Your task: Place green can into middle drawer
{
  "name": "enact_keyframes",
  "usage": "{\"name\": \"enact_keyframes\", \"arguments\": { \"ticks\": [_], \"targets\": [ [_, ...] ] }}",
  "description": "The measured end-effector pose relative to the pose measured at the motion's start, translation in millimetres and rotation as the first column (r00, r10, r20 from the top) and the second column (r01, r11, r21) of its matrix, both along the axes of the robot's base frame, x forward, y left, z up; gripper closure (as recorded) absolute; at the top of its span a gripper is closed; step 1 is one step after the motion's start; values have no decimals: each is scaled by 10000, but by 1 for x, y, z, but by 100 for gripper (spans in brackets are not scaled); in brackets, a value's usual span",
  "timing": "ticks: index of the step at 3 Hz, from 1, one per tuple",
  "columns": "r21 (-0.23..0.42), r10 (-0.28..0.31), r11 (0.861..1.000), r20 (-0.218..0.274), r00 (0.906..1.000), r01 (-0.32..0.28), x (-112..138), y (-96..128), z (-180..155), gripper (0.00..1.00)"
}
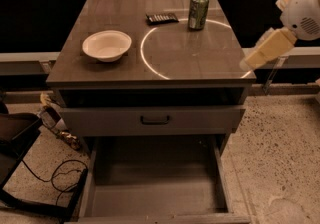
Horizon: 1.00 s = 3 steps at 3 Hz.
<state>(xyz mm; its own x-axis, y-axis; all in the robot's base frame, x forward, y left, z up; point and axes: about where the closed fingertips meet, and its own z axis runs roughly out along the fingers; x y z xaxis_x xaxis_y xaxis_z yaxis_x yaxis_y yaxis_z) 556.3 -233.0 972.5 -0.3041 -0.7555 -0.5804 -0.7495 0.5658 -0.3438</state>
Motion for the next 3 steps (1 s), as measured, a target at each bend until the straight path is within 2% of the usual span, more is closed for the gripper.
{"name": "enact_keyframes", "arguments": {
  "ticks": [1, 2, 3],
  "targets": [
    [1685, -957, 9826, 974, 9906, 783, 51, -5, 5, 0],
    [3326, -1956, 9336, 1617, 9673, 1332, 85, -3, 9, 0],
    [3720, -2474, 9163, 2351, 9400, 1482, 102, -8, 27, 0]
  ]
}}
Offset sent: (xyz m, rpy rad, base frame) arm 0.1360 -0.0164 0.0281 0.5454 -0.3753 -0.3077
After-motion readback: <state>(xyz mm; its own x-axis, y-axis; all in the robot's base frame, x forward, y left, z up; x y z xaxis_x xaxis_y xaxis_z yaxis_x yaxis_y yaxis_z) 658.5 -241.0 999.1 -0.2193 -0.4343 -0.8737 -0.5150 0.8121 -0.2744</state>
